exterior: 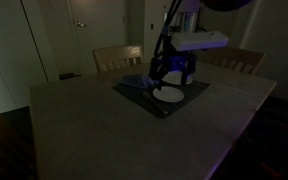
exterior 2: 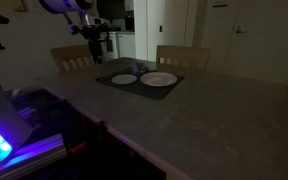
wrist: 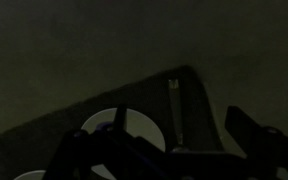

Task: Place the silver spoon on the white plate on the right

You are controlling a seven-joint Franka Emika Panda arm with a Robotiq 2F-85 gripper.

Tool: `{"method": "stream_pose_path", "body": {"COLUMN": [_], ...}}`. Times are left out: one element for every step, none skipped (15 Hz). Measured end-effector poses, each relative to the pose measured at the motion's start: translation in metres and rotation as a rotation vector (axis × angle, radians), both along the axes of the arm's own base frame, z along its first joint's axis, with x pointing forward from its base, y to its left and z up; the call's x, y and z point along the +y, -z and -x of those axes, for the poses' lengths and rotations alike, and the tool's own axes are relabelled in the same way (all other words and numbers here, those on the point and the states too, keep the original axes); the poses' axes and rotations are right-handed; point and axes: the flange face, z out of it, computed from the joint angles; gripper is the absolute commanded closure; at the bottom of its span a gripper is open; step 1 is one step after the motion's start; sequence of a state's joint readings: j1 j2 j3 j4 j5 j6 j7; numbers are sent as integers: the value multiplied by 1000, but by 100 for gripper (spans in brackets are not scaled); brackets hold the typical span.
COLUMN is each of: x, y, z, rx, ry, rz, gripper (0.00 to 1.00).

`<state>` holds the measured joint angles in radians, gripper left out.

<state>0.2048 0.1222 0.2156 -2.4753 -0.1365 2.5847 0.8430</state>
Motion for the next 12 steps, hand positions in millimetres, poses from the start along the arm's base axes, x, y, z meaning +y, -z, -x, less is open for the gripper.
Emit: {"method": "stream_pose_path", "body": {"x": [0,0,-1,-2,-3,-4,-5,-6,-6,-6,-5,-4], "y": [5,9,14,19,24,29,34,39,44,49,54,59], "z": [-3,-7,-10,-13,-16,-18,-21,-23,-25,-26,-27,-28], "rx": [-2,-3,-4,-5,-9,-14,-19,-27,-35,-44,-51,-58], "ry": [4,8,12,17,22,27,34,41,51,62,74,87], "rz": [-6,-11,-16,-20,-25,-32,-39,-49,-61,-76,-92,-109], "gripper": [0,0,0,0,0,0,0,0,0,0,0,0]}}
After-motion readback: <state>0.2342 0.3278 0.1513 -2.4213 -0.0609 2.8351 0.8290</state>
